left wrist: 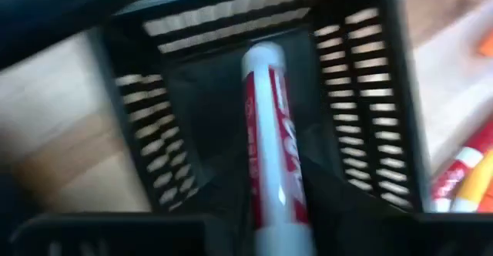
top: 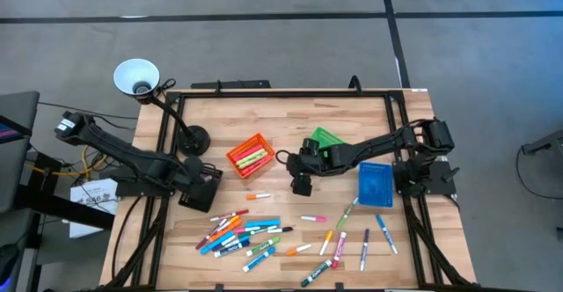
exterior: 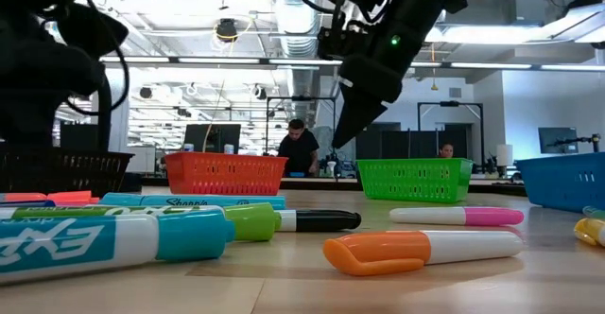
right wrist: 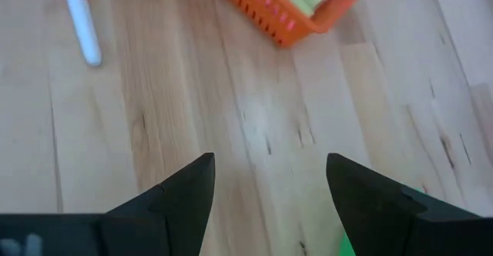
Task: Pick & Place Markers
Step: Put the red marker pen into the black bin, then put the right blue highlighter pen into the orange bin
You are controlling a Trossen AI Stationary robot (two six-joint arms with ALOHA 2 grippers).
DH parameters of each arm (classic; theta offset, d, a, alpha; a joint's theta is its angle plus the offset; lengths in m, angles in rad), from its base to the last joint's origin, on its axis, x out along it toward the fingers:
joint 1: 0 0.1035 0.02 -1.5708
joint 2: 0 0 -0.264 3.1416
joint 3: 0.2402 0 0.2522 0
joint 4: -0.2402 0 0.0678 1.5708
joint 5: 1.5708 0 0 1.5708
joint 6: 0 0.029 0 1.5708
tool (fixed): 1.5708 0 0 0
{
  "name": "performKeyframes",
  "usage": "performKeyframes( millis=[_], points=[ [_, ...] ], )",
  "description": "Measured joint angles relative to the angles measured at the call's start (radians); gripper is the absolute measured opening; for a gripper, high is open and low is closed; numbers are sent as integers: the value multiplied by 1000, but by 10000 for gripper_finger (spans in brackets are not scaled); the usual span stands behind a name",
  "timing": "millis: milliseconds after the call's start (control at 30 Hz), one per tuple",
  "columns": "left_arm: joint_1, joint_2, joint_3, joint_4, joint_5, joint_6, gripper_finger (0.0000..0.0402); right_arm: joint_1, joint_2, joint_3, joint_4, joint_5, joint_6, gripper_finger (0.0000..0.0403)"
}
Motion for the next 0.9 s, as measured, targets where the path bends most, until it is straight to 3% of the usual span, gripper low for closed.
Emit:
performKeyframes(
  millis=[100, 333, 600, 900],
  points=[
    [0, 54, 0, 19, -37, 32, 112, 1, 0, 0, 48, -45, -29, 238],
    [0, 75, 39, 54, -36, 39, 143, 28, 0, 0, 152, -272, -123, 238],
    [0, 69, 187, 61, -71, 129, 125, 81, 0, 0, 158, -294, -181, 238],
    [0, 118, 207, 491, -156, 598, 111, 142, 0, -5, 194, -293, -139, 238]
  ],
)
